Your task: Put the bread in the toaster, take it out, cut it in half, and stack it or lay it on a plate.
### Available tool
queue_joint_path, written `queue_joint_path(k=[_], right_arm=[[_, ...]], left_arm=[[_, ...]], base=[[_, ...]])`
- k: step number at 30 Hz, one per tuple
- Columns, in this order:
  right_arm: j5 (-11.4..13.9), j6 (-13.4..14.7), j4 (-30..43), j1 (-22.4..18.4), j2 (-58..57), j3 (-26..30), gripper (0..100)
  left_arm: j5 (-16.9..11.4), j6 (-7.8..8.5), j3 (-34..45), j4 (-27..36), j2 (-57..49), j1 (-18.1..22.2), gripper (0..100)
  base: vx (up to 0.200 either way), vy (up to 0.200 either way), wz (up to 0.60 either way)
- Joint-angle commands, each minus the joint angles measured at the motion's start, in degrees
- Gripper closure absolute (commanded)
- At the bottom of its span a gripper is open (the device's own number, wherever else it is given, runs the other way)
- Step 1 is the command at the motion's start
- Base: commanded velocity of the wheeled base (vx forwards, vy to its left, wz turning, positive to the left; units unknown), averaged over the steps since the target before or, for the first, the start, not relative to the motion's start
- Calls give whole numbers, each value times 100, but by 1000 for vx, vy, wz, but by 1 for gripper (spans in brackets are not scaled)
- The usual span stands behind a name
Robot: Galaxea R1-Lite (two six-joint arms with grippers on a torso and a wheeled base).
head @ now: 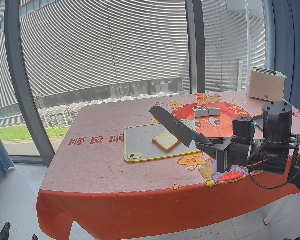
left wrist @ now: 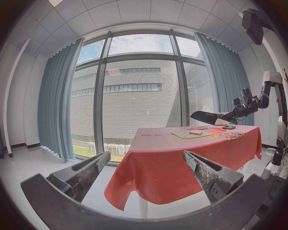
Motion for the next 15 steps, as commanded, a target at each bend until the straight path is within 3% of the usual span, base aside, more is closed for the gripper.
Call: queue_joint_path(k=[1,10,15], right_arm=[[10,-18,3,1,-16,-119,100],[98,-80,539,-96,230,-786,100],[116,-150,496,-17,423,-980,100]], left_arm=[[0,-1,101,-2,-93,-1,0],[0,-1,101,-11,-93,-1,0],[0,-10,101,-2,-93,-1,0]], base=[[0,0,0],[0,0,0],[0,0,0]])
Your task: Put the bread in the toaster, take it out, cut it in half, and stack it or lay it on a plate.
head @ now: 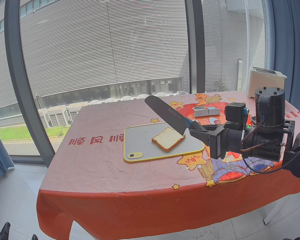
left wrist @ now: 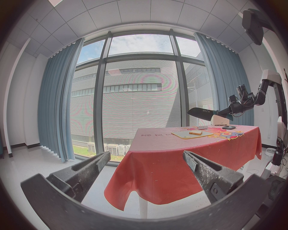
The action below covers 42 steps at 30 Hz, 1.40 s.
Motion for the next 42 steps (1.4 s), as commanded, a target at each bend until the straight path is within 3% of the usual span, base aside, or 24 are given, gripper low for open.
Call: queue_joint_path(k=[1,42], right_arm=[[17,-9,-29,57,214,-136,100],[17,53,235,251,170,-57,100]], left_arm=[[0,-7,101,3,-93,2,0],[9,-7,101,20,-93,2,0]], base=[[0,0,0],[0,0,0]])
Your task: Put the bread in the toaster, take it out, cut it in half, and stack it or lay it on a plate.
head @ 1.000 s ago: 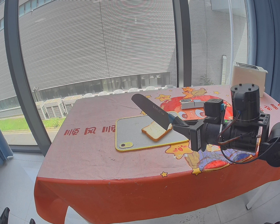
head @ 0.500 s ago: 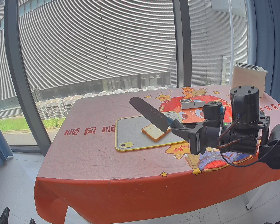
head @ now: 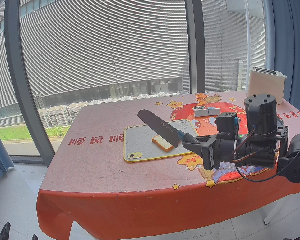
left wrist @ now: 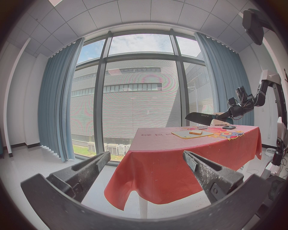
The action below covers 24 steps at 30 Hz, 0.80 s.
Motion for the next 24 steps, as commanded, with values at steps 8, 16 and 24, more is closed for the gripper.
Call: queue_joint_path(k=[8,16,24], right_arm=[[1,-1,17,-22,12,-13,100],[-69,-1,641,-75,-67,-180,100],[-95,-10,668,-259,-76,-189,100]], left_arm=[[-1,9,101,7,-93,-8,0],[-1,9,101,16,-93,-8,0],[-1,18,101,16,-93,-8,0]], base=[[0,0,0],[0,0,0],[0,0,0]])
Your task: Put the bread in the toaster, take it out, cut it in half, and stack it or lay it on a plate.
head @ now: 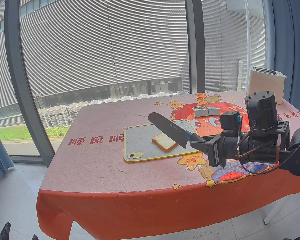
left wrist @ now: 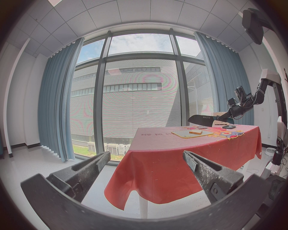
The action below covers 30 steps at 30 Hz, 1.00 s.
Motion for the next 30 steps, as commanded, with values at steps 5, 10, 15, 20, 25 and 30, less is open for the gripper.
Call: queue_joint_path(k=[5,10,15,20,25,30], right_arm=[[3,-8,8,-74,-7,7,100],[3,1,8,-65,2,24,100],[-6,1,-9,-47,2,50,100],[-6,1,-18,-30,-7,50,100],[-14,-8,-18,-12,2,68,100],[-14,-8,-27,-3,28,59,100]], left_arm=[[8,-27,101,-26,-93,-8,0],[16,-36,101,-26,-93,1,0],[16,-45,101,-44,-93,-8,0],[52,-53,101,-123,-93,1,0],[60,-53,101,-141,-93,1,0],[52,-45,101,-1485,-93,-8,0]], base=[[0,0,0],[0,0,0],[0,0,0],[0,0,0],[0,0,0],[0,0,0]])
